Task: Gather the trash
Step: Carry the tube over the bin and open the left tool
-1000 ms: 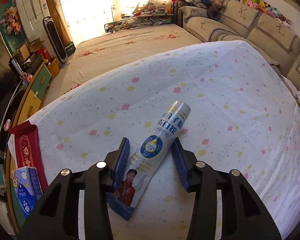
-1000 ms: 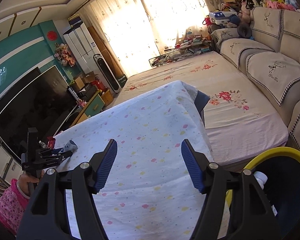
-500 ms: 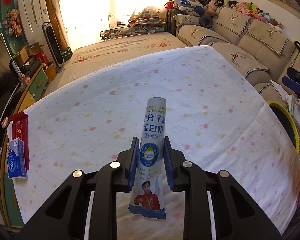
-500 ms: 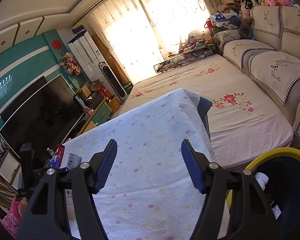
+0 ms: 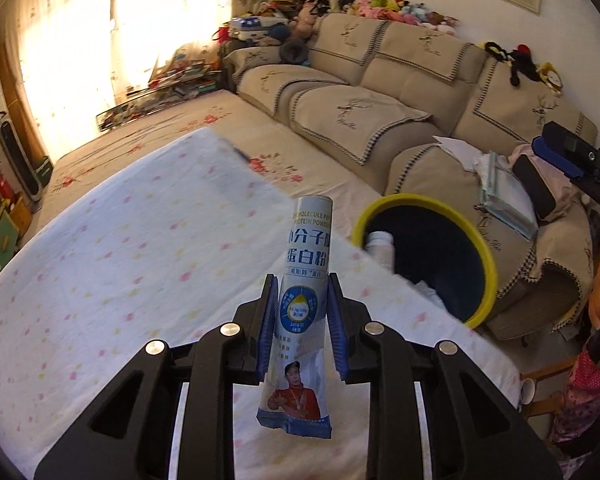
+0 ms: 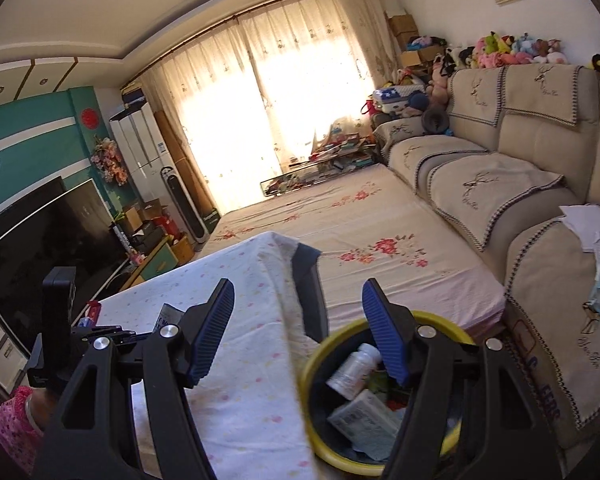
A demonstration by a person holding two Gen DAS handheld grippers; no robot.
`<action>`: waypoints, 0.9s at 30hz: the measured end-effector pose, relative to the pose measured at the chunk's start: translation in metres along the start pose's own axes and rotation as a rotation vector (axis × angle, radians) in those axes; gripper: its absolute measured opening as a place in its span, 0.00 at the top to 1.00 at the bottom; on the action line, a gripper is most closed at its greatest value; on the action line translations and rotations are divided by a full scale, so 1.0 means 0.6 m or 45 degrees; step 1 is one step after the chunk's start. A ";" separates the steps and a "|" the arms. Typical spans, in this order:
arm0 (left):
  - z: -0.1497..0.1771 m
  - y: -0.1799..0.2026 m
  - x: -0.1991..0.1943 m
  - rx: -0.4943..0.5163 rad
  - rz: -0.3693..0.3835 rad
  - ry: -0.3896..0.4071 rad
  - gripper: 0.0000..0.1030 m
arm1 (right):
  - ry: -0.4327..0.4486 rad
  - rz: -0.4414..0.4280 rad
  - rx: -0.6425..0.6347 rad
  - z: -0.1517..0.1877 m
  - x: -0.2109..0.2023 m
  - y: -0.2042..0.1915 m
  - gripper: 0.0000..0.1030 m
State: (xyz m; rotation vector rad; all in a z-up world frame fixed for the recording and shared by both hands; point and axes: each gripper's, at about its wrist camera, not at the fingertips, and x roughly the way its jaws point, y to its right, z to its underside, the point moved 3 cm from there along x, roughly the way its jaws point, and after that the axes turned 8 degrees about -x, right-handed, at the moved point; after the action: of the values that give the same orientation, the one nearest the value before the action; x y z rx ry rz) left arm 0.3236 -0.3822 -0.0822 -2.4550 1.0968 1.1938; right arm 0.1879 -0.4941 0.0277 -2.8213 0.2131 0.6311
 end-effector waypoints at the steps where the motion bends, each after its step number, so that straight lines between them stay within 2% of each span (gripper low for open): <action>1: -0.007 0.030 0.012 0.022 0.033 -0.005 0.76 | -0.001 0.026 0.003 0.005 -0.012 0.015 0.38; 7: -0.045 0.185 0.091 0.115 0.174 -0.070 0.76 | -0.028 0.128 0.074 0.039 -0.055 0.093 0.38; 10: -0.057 0.237 0.137 0.151 0.192 -0.113 0.76 | -0.044 0.155 0.118 0.058 -0.065 0.122 0.38; 15: -0.082 0.288 0.230 0.153 0.181 -0.185 0.74 | -0.054 0.179 0.154 0.076 -0.073 0.149 0.38; 17: -0.082 0.297 0.260 0.144 0.149 -0.214 0.54 | -0.053 0.185 0.156 0.078 -0.078 0.152 0.38; 18: -0.081 0.301 0.272 0.134 0.131 -0.224 0.34 | -0.052 0.185 0.158 0.078 -0.080 0.154 0.38; 19: -0.079 0.298 0.279 0.127 0.121 -0.228 0.27 | -0.051 0.183 0.162 0.078 -0.082 0.155 0.38; 24: -0.065 0.270 0.257 0.076 0.097 -0.221 0.26 | -0.050 0.164 0.155 0.074 -0.088 0.148 0.36; 26: -0.058 0.250 0.225 0.047 0.080 -0.178 0.22 | -0.058 0.141 0.143 0.077 -0.086 0.138 0.35; 27: -0.053 0.239 0.204 0.029 0.074 -0.149 0.17 | -0.062 0.129 0.136 0.079 -0.086 0.129 0.35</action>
State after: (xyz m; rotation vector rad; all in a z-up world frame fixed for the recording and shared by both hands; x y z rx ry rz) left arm 0.2914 -0.5637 -0.1331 -2.3183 1.1498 1.3161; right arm 0.1080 -0.5512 -0.0070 -2.7032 0.3718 0.6883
